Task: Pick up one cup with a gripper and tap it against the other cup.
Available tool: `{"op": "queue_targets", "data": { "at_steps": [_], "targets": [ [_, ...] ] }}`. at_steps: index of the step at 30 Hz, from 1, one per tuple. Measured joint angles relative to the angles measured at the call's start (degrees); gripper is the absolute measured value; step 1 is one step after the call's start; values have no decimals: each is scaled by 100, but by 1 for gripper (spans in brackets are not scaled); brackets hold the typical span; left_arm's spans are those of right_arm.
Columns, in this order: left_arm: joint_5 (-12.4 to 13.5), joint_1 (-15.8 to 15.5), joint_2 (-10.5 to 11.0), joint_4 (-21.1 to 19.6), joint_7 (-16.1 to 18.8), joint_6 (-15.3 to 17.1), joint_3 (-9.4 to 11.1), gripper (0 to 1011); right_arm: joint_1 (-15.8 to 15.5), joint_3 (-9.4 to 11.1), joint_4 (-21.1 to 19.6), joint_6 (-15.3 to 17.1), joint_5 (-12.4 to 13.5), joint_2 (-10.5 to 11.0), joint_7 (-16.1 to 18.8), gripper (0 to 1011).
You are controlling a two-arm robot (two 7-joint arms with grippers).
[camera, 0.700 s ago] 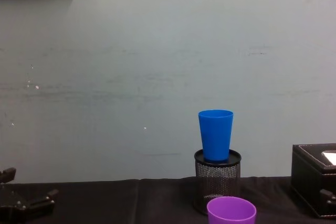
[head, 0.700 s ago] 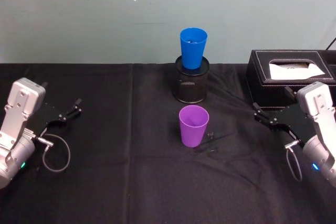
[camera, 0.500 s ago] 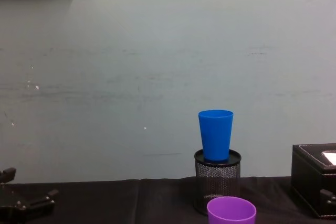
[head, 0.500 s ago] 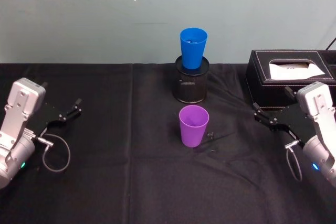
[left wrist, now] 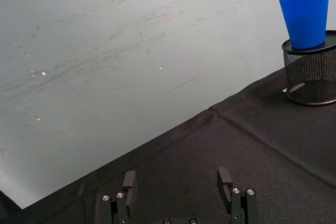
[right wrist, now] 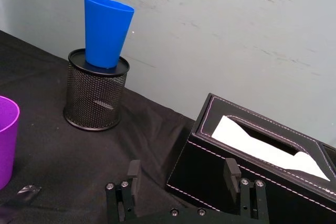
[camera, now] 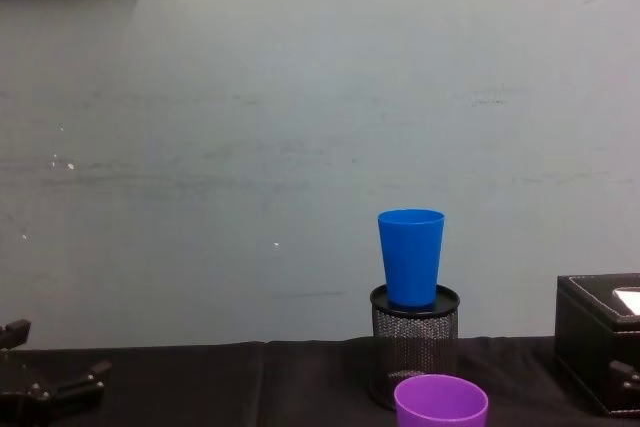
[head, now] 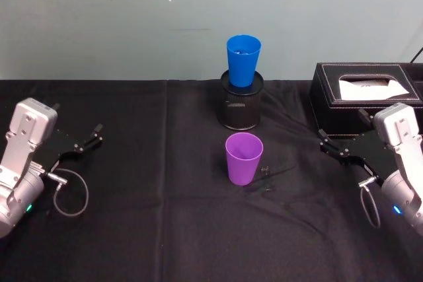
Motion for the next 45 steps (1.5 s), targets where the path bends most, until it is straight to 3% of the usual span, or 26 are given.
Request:
{"op": "queue_targets", "data": {
  "at_steps": [7,18,22,28,45],
  "targets": [
    [0,0,0,0,0,0,0,1000,-24,14,-14,-11,-2,1,8,1000],
    [0,0,0,0,0,0,0,1000,-707,9,-404,-373,334,-18,623,1000],
    [0,0,0,0,0,0,0,1000,-818,-118,-468,-441,456,-222,899,1000],
    [0,0,0,0,0,0,0,1000,-754,-285,-380,-458,436,-573,1102,1002],
    [0,0,0,0,0,0,0,1000,-201,-265,478,-576,250,-1549,1067,1000]
  ]
}}
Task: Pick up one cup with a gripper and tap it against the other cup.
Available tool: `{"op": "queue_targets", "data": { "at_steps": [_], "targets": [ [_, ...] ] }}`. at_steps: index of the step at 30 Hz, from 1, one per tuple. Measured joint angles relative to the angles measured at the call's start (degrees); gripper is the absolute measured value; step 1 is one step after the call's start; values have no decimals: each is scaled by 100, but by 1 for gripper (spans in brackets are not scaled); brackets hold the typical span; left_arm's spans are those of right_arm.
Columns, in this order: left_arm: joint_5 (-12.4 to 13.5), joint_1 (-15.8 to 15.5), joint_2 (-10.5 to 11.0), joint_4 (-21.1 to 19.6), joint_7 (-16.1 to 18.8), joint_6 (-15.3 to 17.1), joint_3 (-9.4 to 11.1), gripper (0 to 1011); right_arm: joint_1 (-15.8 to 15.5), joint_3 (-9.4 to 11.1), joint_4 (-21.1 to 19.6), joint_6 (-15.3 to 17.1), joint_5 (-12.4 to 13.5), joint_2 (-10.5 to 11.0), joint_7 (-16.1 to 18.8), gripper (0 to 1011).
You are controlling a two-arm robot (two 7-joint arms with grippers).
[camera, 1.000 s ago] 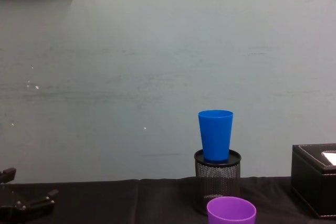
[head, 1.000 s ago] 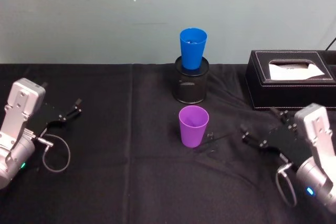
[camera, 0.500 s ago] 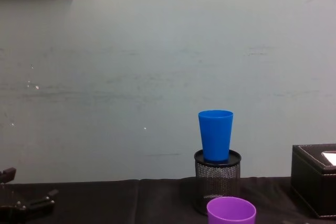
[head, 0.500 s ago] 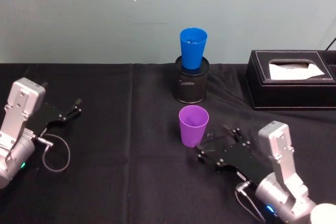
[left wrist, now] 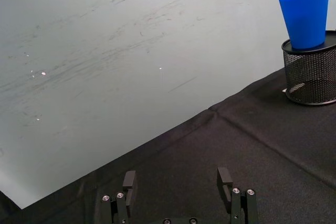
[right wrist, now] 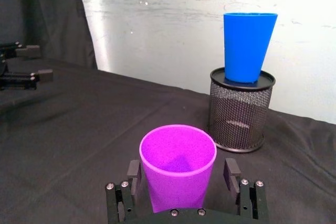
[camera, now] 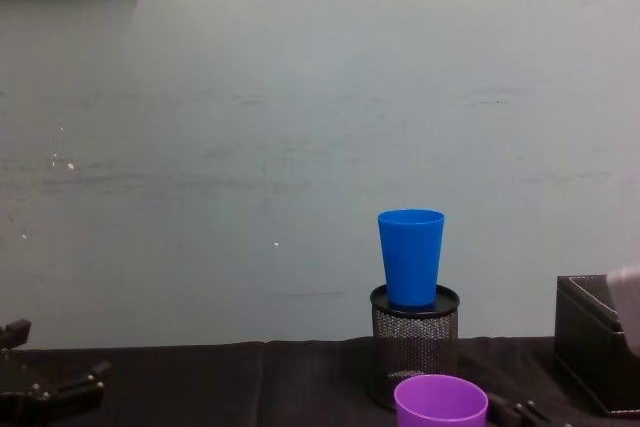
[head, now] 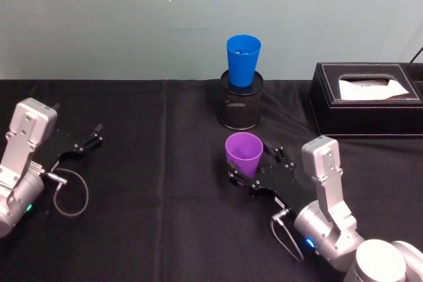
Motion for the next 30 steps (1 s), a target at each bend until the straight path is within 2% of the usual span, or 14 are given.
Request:
{"op": "queue_targets", "data": {
  "at_steps": [4,13,22,27,30],
  "targets": [
    [0,0,0,0,0,0,0,1000,126,27,218,-24,-42,-185,8,1002],
    [0,0,0,0,0,0,0,1000,242,85,449,-33,-134,-399,59,979],
    [0,0,0,0,0,0,0,1000,240,179,485,0,-221,-512,132,758],
    [0,0,0,0,0,0,0,1000,159,262,279,108,-250,-498,138,731],
    [0,0,0,0,0,0,0,1000,21,368,-161,317,-278,-403,103,717]
  ]
}}
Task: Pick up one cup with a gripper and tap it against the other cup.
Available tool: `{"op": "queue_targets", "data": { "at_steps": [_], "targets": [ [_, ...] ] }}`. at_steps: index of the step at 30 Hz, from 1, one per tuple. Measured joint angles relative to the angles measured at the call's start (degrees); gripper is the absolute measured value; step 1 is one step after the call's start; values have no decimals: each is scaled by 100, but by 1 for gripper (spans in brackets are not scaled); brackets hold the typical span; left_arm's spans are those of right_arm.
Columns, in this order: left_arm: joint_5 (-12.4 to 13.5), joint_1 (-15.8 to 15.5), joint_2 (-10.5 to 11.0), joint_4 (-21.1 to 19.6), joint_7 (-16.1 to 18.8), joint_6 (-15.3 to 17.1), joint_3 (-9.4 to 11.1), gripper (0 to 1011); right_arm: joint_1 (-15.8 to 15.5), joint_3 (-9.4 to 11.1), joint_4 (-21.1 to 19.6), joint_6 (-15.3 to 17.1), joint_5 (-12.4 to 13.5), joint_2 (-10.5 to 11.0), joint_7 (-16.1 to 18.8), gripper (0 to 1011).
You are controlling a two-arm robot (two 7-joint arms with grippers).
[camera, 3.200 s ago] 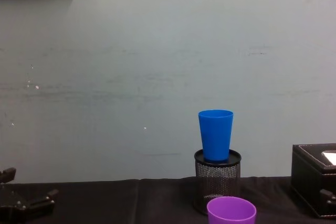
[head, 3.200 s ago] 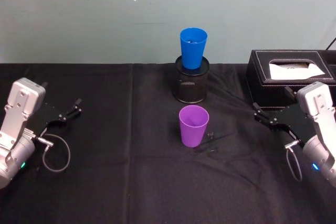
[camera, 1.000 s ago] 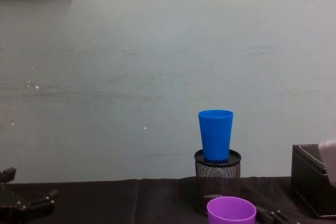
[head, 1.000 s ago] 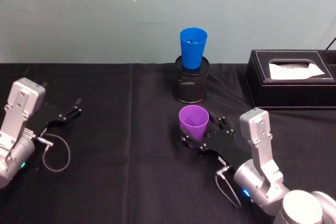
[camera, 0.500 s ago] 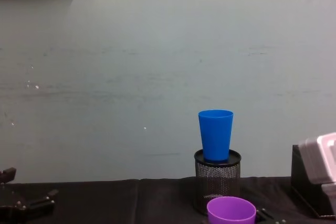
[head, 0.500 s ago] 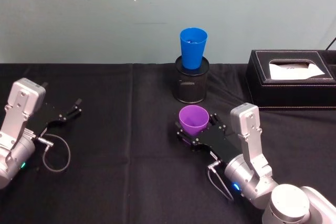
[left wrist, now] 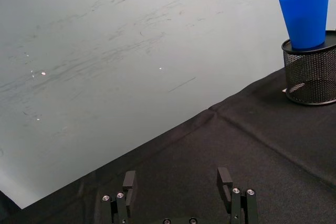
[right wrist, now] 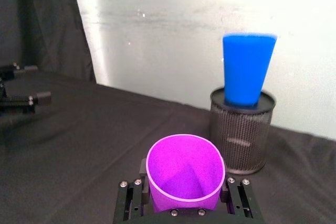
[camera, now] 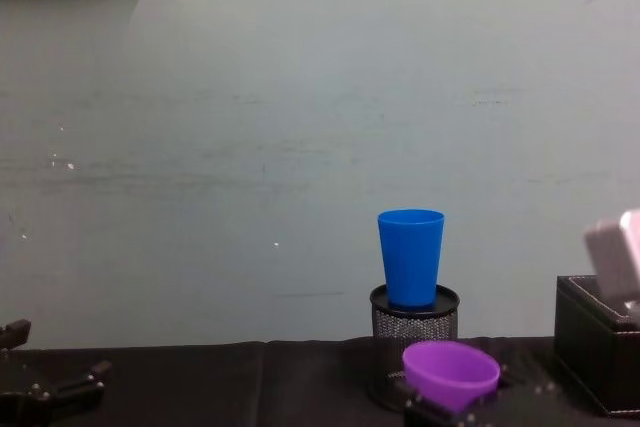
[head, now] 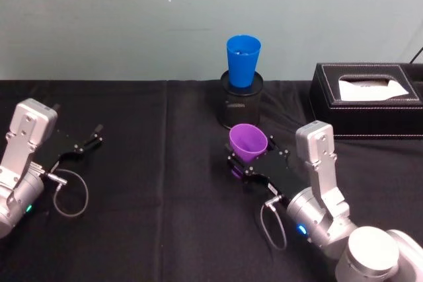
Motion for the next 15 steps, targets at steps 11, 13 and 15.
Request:
{"op": "queue_targets", "data": {
  "at_steps": [11,13,15],
  "targets": [
    [0,0,0,0,0,0,0,1000,-353,378,-1397,1045,84,307,-49,717],
    [0,0,0,0,0,0,0,1000,-393,445,-1568,1181,106,335,-20,717],
    [0,0,0,0,0,0,0,1000,-409,483,-1636,1242,106,347,-8,717]
  ]
}}
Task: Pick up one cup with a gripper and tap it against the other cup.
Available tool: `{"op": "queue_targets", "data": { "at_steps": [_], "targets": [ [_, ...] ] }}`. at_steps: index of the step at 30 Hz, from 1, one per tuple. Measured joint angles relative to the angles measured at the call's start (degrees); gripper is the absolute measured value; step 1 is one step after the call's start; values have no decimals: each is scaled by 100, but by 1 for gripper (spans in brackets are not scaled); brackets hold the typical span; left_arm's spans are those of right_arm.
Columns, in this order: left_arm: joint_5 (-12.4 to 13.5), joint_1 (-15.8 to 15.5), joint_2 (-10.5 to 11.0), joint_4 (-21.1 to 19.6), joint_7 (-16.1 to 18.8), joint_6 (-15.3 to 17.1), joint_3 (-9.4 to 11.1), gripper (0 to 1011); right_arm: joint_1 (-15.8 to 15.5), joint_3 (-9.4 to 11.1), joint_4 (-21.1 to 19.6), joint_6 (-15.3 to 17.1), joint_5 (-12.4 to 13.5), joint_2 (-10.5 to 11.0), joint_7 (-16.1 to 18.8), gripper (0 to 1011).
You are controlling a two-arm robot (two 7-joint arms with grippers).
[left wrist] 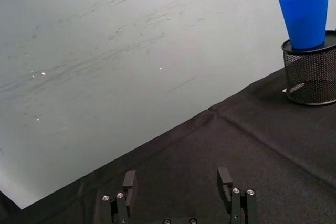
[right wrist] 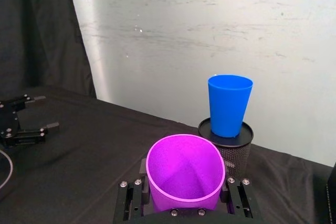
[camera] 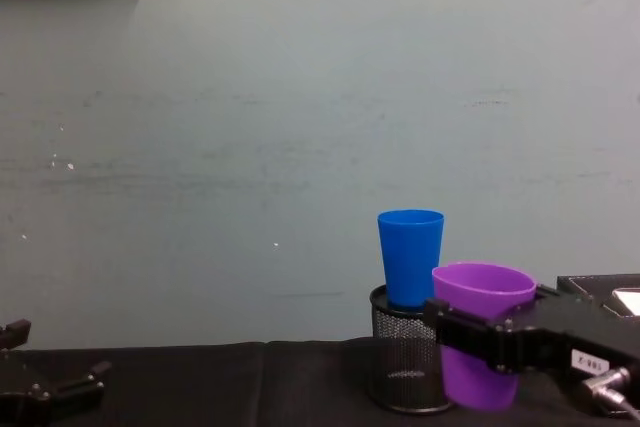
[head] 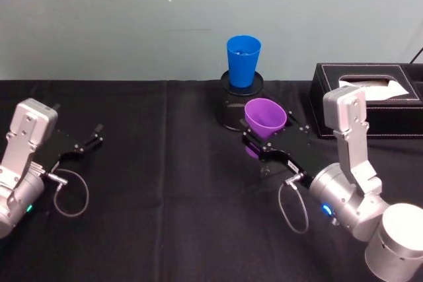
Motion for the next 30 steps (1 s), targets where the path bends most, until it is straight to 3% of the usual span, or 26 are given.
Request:
{"op": "queue_targets", "data": {
  "at_steps": [3,30],
  "targets": [
    [0,0,0,0,0,0,0,1000,-15,58,-89,101,-7,4,17,717],
    [0,0,0,0,0,0,0,1000,3,13,-2,19,-3,-9,19,717]
  ]
}}
